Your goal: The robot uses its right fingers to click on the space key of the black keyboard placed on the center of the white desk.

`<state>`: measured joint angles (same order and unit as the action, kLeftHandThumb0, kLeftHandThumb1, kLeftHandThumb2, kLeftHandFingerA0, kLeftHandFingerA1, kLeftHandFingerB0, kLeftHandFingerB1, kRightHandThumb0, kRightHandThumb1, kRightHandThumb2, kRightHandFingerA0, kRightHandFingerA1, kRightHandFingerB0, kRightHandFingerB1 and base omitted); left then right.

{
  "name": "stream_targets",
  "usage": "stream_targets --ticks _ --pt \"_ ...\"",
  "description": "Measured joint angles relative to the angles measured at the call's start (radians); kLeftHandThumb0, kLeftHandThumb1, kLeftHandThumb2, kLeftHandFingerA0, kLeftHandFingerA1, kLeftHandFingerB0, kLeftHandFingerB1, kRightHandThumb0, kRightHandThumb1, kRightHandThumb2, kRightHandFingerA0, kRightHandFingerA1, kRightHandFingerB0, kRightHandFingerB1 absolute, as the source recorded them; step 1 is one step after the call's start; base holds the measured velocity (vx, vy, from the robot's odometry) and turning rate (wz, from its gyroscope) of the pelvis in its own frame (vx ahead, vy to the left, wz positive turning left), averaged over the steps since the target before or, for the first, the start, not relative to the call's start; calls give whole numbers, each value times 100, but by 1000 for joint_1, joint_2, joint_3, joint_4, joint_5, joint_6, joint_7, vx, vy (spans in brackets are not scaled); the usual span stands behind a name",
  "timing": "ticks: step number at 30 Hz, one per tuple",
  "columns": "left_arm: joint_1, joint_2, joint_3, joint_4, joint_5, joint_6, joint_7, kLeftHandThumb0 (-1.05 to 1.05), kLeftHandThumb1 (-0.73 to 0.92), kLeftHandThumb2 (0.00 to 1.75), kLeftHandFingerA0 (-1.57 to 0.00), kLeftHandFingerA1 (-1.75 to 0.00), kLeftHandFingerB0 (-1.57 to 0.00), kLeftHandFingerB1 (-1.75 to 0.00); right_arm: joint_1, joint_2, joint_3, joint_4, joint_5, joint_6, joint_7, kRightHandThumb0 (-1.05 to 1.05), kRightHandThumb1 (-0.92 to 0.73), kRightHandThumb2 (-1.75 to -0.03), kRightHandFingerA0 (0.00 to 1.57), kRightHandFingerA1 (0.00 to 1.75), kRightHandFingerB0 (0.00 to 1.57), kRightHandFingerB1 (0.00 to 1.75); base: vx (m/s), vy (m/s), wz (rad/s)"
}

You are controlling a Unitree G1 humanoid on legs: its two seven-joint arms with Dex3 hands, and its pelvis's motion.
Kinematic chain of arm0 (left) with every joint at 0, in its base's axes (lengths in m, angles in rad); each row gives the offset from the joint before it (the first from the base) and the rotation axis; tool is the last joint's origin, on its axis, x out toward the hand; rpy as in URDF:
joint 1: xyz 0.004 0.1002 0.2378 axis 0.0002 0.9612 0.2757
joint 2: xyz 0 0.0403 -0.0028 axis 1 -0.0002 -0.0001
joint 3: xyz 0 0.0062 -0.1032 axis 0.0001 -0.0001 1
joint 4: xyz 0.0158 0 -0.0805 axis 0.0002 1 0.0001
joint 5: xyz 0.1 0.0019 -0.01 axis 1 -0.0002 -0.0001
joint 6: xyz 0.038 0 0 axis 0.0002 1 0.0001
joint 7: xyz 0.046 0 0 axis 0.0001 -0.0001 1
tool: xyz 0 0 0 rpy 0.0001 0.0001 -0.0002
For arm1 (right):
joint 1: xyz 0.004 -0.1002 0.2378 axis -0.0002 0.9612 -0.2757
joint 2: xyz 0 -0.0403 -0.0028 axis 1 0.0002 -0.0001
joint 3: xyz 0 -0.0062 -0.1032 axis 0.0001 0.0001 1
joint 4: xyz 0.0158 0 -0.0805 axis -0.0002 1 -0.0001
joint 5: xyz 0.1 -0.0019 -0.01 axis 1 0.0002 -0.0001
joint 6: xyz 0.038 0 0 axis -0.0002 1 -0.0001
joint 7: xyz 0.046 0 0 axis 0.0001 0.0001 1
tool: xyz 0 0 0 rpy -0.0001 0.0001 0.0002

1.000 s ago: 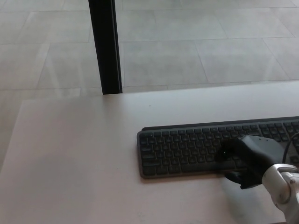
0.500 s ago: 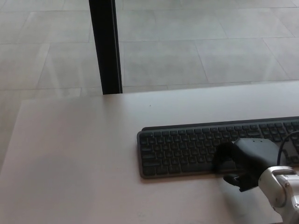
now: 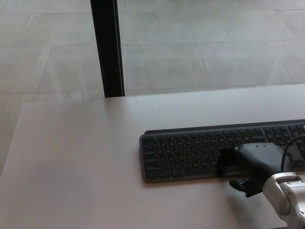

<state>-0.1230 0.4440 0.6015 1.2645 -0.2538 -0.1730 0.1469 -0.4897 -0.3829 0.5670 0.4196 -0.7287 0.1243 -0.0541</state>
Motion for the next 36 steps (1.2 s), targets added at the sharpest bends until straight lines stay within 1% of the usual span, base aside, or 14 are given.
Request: stream_targets --ticks 4,8,11,14,16,17,22,29,30,31,32,33,34,36 --pt "-1 0 0 0 -2 0 0 -49 65 59 -93 -81 -76 -62 0 15 6 21 -15 -4 -22 -38 -63 -59 82 144 73 49 0 0 0" --pt "-1 0 -2 0 -2 -4 0 -51 62 60 -101 -88 -78 -61 -1 19 14 31 -27 -7 -32 -41 -61 -63 79 145 72 51 0 0 0" --pt "-1 0 -4 0 -2 -4 1 -50 64 59 -96 -84 -78 -63 3 19 13 25 -31 -10 -33 -39 -62 -64 77 149 72 52 0 0 0" --pt "-1 0 -4 0 -2 -4 1 -48 65 59 -95 -80 -77 -62 7 18 2 6 -30 -9 -24 -39 -62 -62 80 144 72 51 0 0 0" --pt "-2 0 -4 0 -2 -4 1 -49 64 59 -93 -78 -78 -63 12 21 -31 -9 -9 -10 0 -38 -60 -64 83 154 73 51 0 0 0" --pt "-2 0 -4 0 -3 -4 1 -49 64 59 -93 -81 -77 -63 13 22 -41 -13 -2 -10 8 -35 -60 -58 87 156 75 50 0 0 0" --pt "-3 0 -4 0 -2 -4 1 -48 65 59 -94 -81 -76 -63 12 27 -157 -64 75 -11 74 -28 -61 -58 82 164 72 51 0 0 0" --pt "-2 -1 -4 0 -2 -4 1 -51 64 59 -95 -80 -79 -62 -31 23 -303 -156 172 4 164 -27 -61 -61 76 154 76 52 0 0 0" --pt "-3 -1 -4 0 -2 -4 1 -51 65 60 -95 -79 -76 -61 -44 20 -331 -171 188 9 179 -33 -46 -86 97 120 71 67 0 0 0" --pt "-3 -1 -4 0 -2 -4 1 -51 65 60 -95 -79 -76 -61 -54 16 -353 -181 200 11 190 -33 -46 -86 97 120 71 67 0 0 0" --pt "-2 -1 -4 0 -2 -4 1 -51 65 59 -96 -82 -77 -61 -67 6 -381 -193 215 14 203 -30 -62 -61 81 141 73 50 0 0 0" --pt "-3 -1 -4 0 -2 -4 1 -50 65 59 -98 -82 -78 -61 -79 -5 -406 -201 229 17 216 -33 -62 -61 83 140 75 49 0 0 0" --pt "-2 -1 -4 0 -2 -4 1 -50 64 59 -101 -86 -79 -62 -92 -17 -432 -208 242 21 228 -31 -63 -62 78 149 73 48 0 0 0" --pt "-2 -1 -3 0 -2 -4 1 -49 65 59 -93 -78 -75 -62 -114 -38 -482 -216 266 31 247 -22 -61 -60 76 156 70 47 0 0 0"
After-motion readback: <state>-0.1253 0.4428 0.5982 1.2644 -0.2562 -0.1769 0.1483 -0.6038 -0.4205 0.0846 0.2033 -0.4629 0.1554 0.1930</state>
